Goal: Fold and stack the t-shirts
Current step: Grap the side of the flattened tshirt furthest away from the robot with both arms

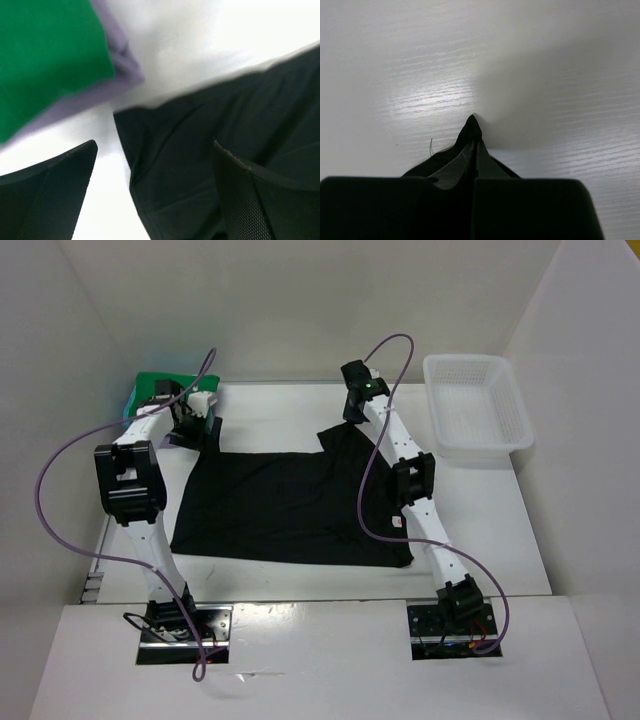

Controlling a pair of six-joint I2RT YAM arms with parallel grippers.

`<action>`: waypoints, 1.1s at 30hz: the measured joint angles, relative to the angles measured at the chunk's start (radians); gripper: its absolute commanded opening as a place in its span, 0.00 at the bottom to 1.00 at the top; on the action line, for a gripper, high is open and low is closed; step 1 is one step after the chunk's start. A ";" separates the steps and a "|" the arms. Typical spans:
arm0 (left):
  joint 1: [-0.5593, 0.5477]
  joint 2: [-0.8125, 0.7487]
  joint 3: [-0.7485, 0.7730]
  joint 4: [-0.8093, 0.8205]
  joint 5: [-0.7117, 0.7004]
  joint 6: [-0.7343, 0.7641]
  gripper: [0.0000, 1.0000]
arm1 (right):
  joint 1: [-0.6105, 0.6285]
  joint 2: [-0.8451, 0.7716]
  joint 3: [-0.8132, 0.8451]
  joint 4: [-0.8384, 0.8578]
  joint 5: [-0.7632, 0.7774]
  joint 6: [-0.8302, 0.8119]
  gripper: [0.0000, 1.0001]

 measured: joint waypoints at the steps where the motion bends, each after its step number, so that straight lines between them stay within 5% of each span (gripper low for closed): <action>1: 0.000 0.010 0.014 -0.004 0.010 0.000 1.00 | 0.000 0.000 0.000 0.000 0.000 0.000 0.00; 12: -0.019 0.106 0.079 -0.032 0.041 -0.033 0.94 | 0.006 -0.035 -0.046 -0.034 0.006 -0.007 0.00; 20: -0.020 0.082 0.032 -0.016 0.035 -0.052 0.61 | 0.010 -0.048 -0.063 -0.052 0.012 -0.016 0.00; 25: -0.020 0.082 0.026 -0.018 0.036 -0.055 0.31 | 0.011 -0.051 -0.067 -0.058 0.014 -0.016 0.00; 28: -0.020 0.082 0.024 -0.025 0.036 -0.055 0.34 | 0.011 -0.058 -0.077 -0.058 0.015 -0.016 0.00; 29: -0.020 0.082 0.024 -0.027 0.039 -0.056 0.54 | 0.011 -0.063 -0.085 -0.060 0.015 -0.016 0.00; 33: -0.019 0.074 0.021 -0.036 0.066 -0.054 0.67 | 0.011 -0.101 -0.153 -0.066 0.020 -0.020 0.00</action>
